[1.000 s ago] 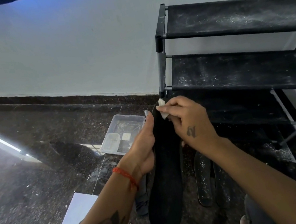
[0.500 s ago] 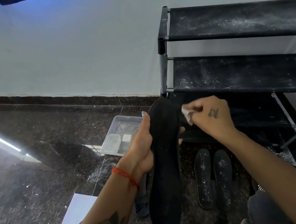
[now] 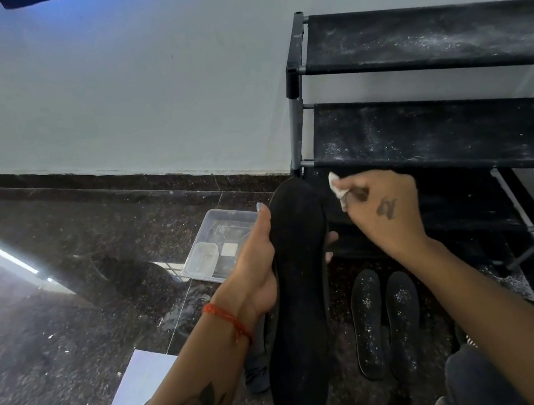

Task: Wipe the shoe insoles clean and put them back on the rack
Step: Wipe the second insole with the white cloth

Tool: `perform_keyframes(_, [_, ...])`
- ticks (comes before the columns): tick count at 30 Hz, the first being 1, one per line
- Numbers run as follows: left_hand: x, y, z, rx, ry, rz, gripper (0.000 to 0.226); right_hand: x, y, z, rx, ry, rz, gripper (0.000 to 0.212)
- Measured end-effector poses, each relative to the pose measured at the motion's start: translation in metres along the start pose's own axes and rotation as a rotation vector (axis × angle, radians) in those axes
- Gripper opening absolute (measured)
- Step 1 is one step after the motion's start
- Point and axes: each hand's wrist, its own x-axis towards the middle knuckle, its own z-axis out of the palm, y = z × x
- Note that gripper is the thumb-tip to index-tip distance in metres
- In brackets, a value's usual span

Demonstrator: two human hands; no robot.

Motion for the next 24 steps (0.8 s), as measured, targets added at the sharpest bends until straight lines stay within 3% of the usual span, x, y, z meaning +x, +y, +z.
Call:
perform_keyframes(1, [0.0, 0.001, 0.0, -0.022, -0.004, -0.003, 0.076, -0.002, -0.005, -0.002, 0.08, 0.066, -0.041, 0.021])
perform_keyframes(3, [0.002, 0.0, 0.0, -0.05, -0.021, -0.009, 0.074, -0.007, -0.014, 0.0, 0.223, 0.041, -0.133, 0.02])
perform_keyframes(11, [0.007, 0.0, -0.009, -0.075, 0.051, 0.036, 0.063, -0.03, -0.036, 0.011, 0.33, -0.479, -0.317, 0.011])
perform_keyframes(13, [0.007, 0.0, -0.009, -0.067, 0.047, 0.034, 0.064, -0.029, -0.033, 0.002, 0.248, -0.586, -0.353, 0.013])
perform_keyframes(15, [0.008, -0.002, -0.007, -0.038, 0.032, -0.001, 0.066, -0.025, -0.026, -0.002, 0.073, -0.561, -0.366, 0.016])
perform_keyframes(17, [0.008, -0.003, -0.005, -0.016, 0.025, -0.018, 0.067, -0.022, -0.02, -0.004, -0.064, -0.395, -0.349, 0.018])
perform_keyframes(19, [0.008, -0.004, -0.005, -0.014, 0.026, -0.02, 0.071, -0.024, -0.02, 0.0, -0.046, -0.251, -0.312, 0.023])
perform_keyframes(21, [0.008, -0.004, -0.005, -0.016, 0.037, -0.014, 0.076, -0.03, -0.027, 0.006, 0.124, -0.279, -0.273, 0.028])
perform_keyframes(24, [0.01, -0.002, -0.01, -0.012, 0.093, -0.009, 0.073, -0.039, -0.042, 0.005, 0.276, -0.494, -0.281, 0.029])
